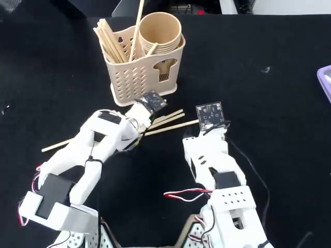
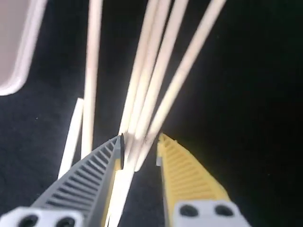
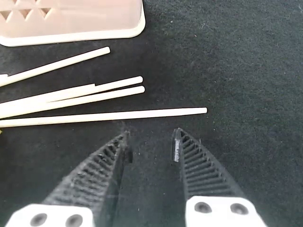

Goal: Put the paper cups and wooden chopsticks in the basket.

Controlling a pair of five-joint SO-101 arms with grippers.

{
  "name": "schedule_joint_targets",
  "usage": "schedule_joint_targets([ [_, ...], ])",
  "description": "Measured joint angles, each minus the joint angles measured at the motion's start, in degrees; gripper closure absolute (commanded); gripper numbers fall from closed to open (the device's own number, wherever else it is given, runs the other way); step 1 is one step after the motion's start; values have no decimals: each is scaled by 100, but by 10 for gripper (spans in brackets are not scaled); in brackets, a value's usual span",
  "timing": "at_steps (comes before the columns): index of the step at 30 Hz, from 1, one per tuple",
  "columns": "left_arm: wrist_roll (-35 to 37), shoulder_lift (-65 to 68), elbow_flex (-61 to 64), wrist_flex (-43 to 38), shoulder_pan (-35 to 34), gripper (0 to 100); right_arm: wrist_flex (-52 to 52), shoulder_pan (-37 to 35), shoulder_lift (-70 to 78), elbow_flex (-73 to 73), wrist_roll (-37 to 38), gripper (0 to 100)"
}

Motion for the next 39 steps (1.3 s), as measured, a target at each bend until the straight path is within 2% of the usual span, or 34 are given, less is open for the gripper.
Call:
schedule_joint_targets([
  [9,-35,-264,141,281,229,887,0,0,0,0,0,847],
  [13,-26,-809,352,721,273,975,0,0,0,0,0,847],
  [17,-26,-1433,686,818,290,959,0,70,0,0,0,849],
  [21,-26,-1837,941,818,290,952,0,642,0,-9,-44,848],
  [23,-26,-1969,949,818,290,949,0,941,0,-9,-360,848],
  [30,0,-2040,949,475,290,770,0,1178,0,-9,-589,848],
  [34,387,-2040,949,18,334,787,0,1187,0,-9,-589,848],
  [39,387,-1635,897,-132,378,787,0,1187,0,-9,-589,848],
])
